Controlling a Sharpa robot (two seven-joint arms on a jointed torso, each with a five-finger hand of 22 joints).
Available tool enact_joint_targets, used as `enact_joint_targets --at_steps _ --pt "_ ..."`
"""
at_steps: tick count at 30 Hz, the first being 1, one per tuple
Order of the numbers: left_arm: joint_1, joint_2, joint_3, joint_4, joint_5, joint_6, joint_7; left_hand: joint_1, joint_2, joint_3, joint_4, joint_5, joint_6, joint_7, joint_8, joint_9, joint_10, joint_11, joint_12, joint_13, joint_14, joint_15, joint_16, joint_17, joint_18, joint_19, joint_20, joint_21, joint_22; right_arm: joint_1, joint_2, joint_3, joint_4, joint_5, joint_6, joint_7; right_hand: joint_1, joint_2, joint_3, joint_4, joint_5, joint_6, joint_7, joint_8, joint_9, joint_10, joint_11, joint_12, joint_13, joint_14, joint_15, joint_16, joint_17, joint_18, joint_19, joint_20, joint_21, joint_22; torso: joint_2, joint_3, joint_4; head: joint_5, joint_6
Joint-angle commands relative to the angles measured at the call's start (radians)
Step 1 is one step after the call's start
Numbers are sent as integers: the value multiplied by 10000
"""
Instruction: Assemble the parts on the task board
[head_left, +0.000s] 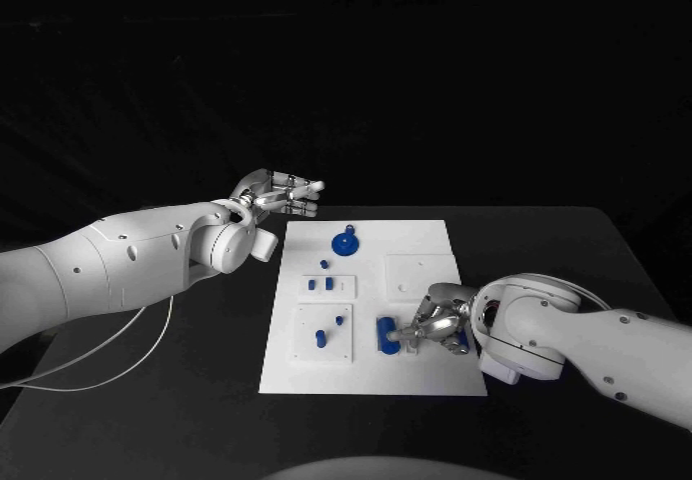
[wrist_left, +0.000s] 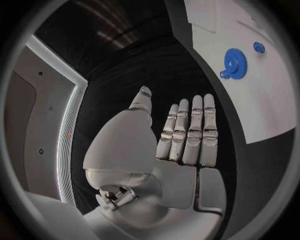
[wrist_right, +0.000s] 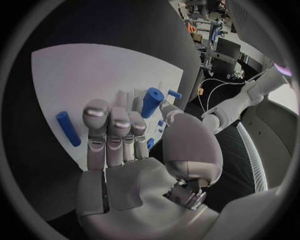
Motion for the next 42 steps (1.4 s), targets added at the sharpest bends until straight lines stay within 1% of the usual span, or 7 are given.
enact_joint_targets --at_steps 1,14,22,26,29,34,42 --pt "3 16 7 -1 -47 82 32 -50 13 -7 47 37 4 73 -28 2 -62 -18 31 8 -97 -7 -40 12 -143 -94 9 25 -16 -13 -118 16 127 244 338 251 165 -28 -79 -45 87 6 -43 -36 62 33 -23 59 15 -9 -78 42 -13 -92 520 -71 51 19 -8 0 -15 2 13" --pt "3 11 7 -5 -48 108 5 -69 40 -7 38 37 13 81 -29 2 -59 -21 29 7 -93 -8 -40 13 -144 -94 8 29 -23 -21 -170 30 185 269 688 283 511 98 -264 -713 1295 0 -78 -47 70 44 -45 78 31 -16 -91 90 -9 -116 518 -84 82 46 1 -10 9 8 -29" --pt "3 -1 7 -3 -56 112 -2 -79 46 -9 36 43 17 86 -28 2 -59 -22 30 7 -91 -8 -39 14 -143 -91 7 35 -25 -59 -61 31 63 94 314 127 323 493 6 -913 1846 14 -126 -46 -54 82 -79 109 47 -17 -112 86 -27 -127 523 -105 73 49 -1 -15 15 16 -41" --pt "3 -9 7 0 -67 109 -4 -79 46 -9 36 43 17 86 -28 2 -59 -22 30 7 -91 -8 -39 14 -143 -91 7 35 -25 -78 28 31 -40 -6 27 77 -102 763 479 -1067 1646 -19 -130 -42 -41 102 -90 118 55 -15 -119 75 -55 -127 526 -112 67 22 0 -13 16 19 -41" --pt "3 -11 7 0 -70 107 -4 -79 46 -9 36 43 17 86 -28 2 -59 -22 30 7 -91 -8 -39 14 -143 -91 7 35 -25 -93 87 31 -101 -28 -82 60 -176 701 893 -1151 1223 -23 -142 -46 -50 105 -94 119 59 -14 -125 82 -58 -128 525 -115 76 19 3 -11 14 19 -48" --pt "3 -11 7 -2 -96 106 -32 -22 80 11 -16 48 26 85 -29 2 -49 -27 30 7 -92 -10 -40 14 -144 -92 7 37 -28 -119 165 31 -210 -44 -206 46 -428 611 1246 -1186 1272 -3 -140 -42 -12 108 -92 110 58 -17 -123 90 -72 -128 524 -116 83 1 3 -9 9 27 -54" --pt "3 -3 7 5 -154 120 -95 23 146 24 -179 80 43 89 -30 1 -65 -26 29 6 -95 -8 -39 13 -143 -93 7 40 -32 -130 181 30 -321 -49 464 13 -319 541 1155 -1374 1363 -46 -119 -48 -112 41 -73 0 6 -34 -110 52 -102 -131 510 -102 52 -12 -2 -11 1 10 -65"
